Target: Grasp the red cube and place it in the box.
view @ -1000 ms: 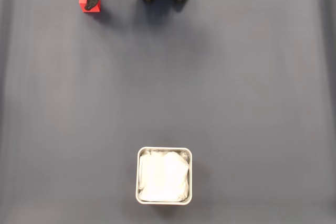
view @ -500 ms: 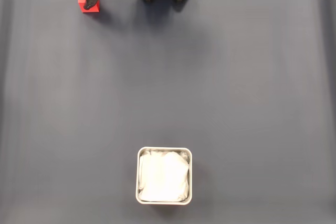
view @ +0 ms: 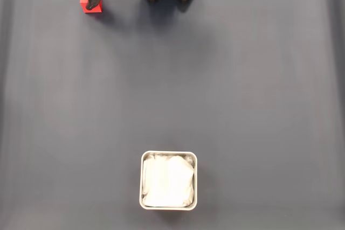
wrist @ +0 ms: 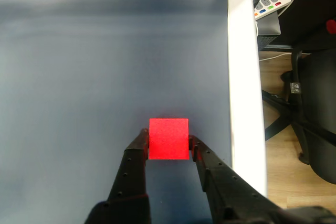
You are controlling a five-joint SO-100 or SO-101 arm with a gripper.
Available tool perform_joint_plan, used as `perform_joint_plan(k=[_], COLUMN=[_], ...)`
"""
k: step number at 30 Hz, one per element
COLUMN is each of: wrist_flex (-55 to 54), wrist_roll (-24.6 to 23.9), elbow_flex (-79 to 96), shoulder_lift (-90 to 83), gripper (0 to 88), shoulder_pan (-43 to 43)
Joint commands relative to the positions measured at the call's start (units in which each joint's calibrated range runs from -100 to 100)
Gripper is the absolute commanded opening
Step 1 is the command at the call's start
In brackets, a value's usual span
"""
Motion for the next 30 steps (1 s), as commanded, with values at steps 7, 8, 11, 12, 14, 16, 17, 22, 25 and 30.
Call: perform_joint_plan(k=[7, 8, 11, 12, 14, 16, 17, 22, 25, 30], wrist_flex=[-0.95, -0.95, -1.03, -1.03, -1.03, -1.03, -1.03, -1.36, -1.44, -1.52], wrist_roll=[-0.39, -0.54, -0.83, -0.88, -0.98, -0.98, -0.98, -0.88, -0.83, -0.63], elbow_flex=[-11.59, -12.87, -16.06, -16.97, -18.52, -19.98, -20.71, -24.45, -26.92, -31.12], shoulder_lift=[6.37, 7.24, 9.06, 9.58, 10.71, 11.75, 12.35, 14.69, 16.51, 19.37], gripper=[8.0, 8.0, 8.0, 8.0, 8.0, 8.0, 8.0, 8.0, 8.0, 8.0], shoulder_pan=[-3.62, -4.19, -5.75, -6.25, -7.17, -8.03, -8.52, -11.72, -13.99, -18.18])
